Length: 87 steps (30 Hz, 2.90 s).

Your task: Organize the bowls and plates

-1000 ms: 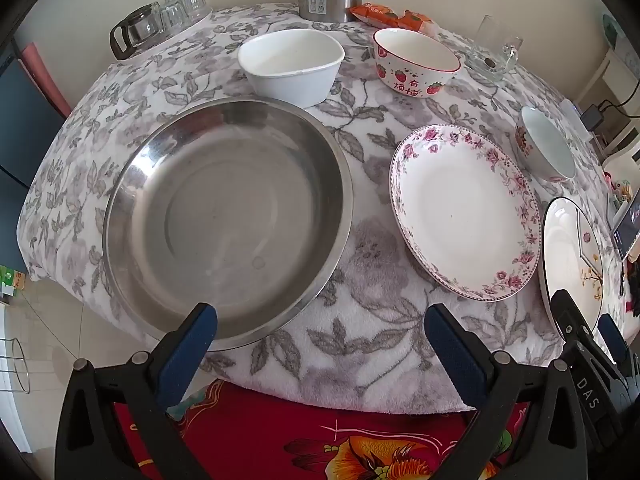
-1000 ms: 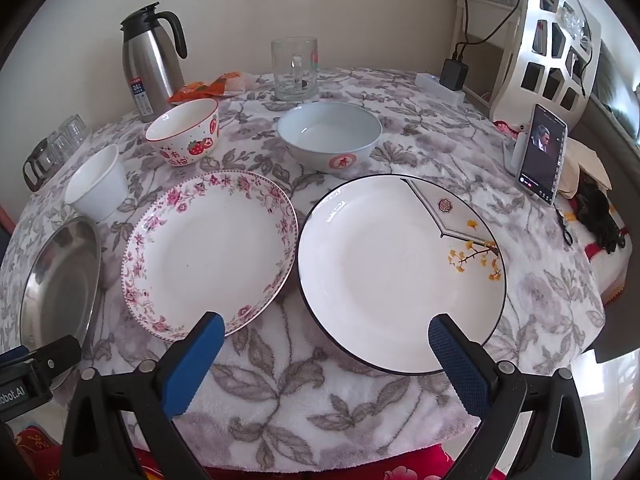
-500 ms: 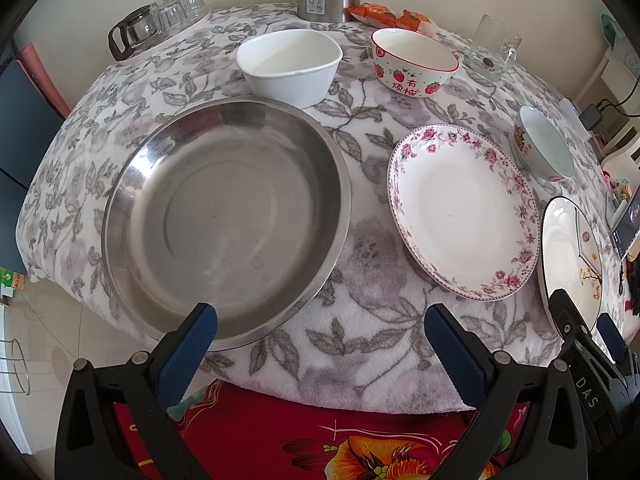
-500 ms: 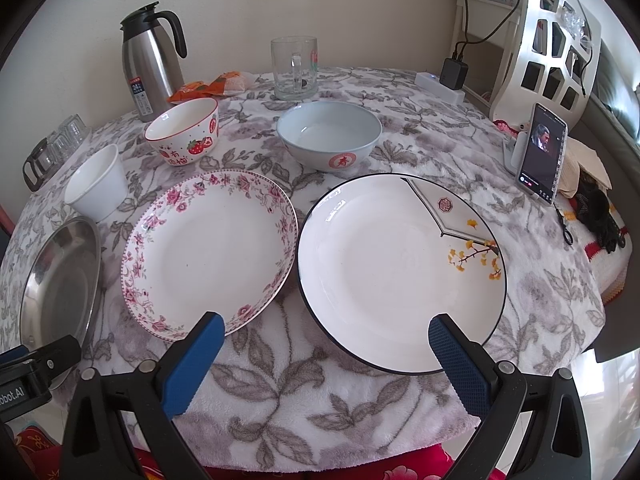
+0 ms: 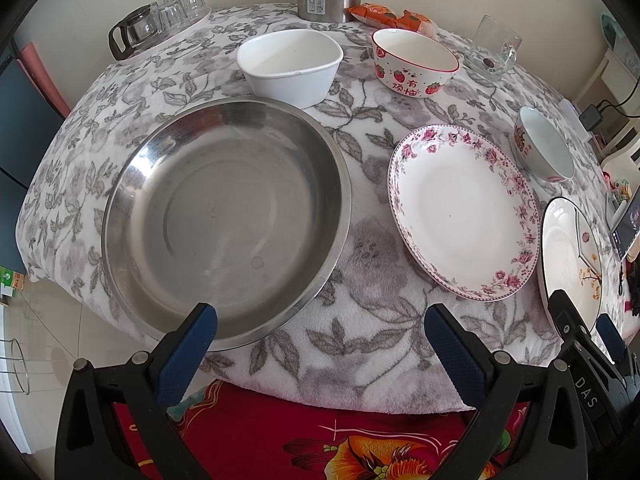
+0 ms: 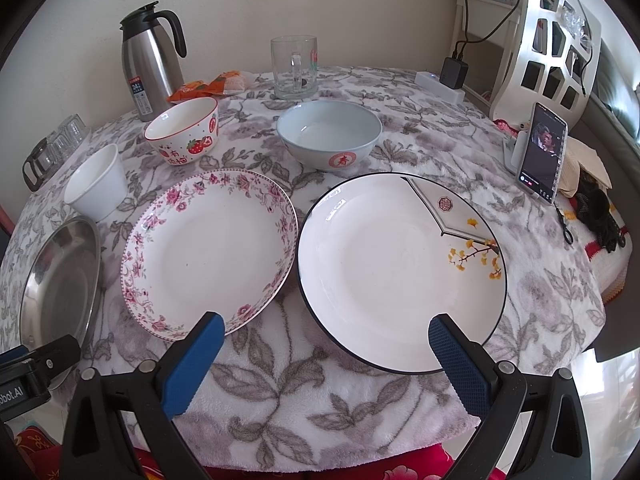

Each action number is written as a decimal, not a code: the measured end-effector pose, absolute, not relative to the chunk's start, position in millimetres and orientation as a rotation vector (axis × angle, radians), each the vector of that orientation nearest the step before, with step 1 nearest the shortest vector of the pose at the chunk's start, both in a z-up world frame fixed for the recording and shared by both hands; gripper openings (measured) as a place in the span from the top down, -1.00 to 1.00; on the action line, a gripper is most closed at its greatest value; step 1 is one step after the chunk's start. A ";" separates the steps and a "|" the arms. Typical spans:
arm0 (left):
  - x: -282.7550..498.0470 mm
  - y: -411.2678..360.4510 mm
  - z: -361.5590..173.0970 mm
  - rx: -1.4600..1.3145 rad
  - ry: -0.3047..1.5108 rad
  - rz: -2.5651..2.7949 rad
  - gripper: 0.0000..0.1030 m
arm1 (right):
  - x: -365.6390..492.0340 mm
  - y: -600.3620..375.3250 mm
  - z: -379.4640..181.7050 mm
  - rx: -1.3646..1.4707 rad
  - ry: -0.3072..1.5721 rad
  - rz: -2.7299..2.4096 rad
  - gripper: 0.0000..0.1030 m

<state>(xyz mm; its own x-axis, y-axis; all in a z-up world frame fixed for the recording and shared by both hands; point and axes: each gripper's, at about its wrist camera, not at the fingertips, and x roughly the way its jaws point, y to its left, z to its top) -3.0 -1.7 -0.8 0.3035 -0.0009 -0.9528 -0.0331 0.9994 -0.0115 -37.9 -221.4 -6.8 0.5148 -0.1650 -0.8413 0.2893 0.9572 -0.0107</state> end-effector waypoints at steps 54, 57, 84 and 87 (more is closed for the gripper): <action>29.1 217.3 -34.9 -0.599 1.112 0.346 -1.00 | 55.0 -40.5 -39.0 0.144 1.015 0.250 -0.73; 34.2 217.4 -41.3 -0.583 1.129 0.335 -1.00 | 59.3 -38.4 -39.3 0.147 1.008 0.259 -0.68; 71.6 202.5 -72.8 -0.389 1.181 0.276 -1.00 | 87.7 -30.3 -66.3 0.171 1.085 0.280 0.09; 74.0 200.6 -74.5 -0.368 1.195 0.276 -1.00 | 87.7 -30.7 -67.5 0.178 1.090 0.287 0.29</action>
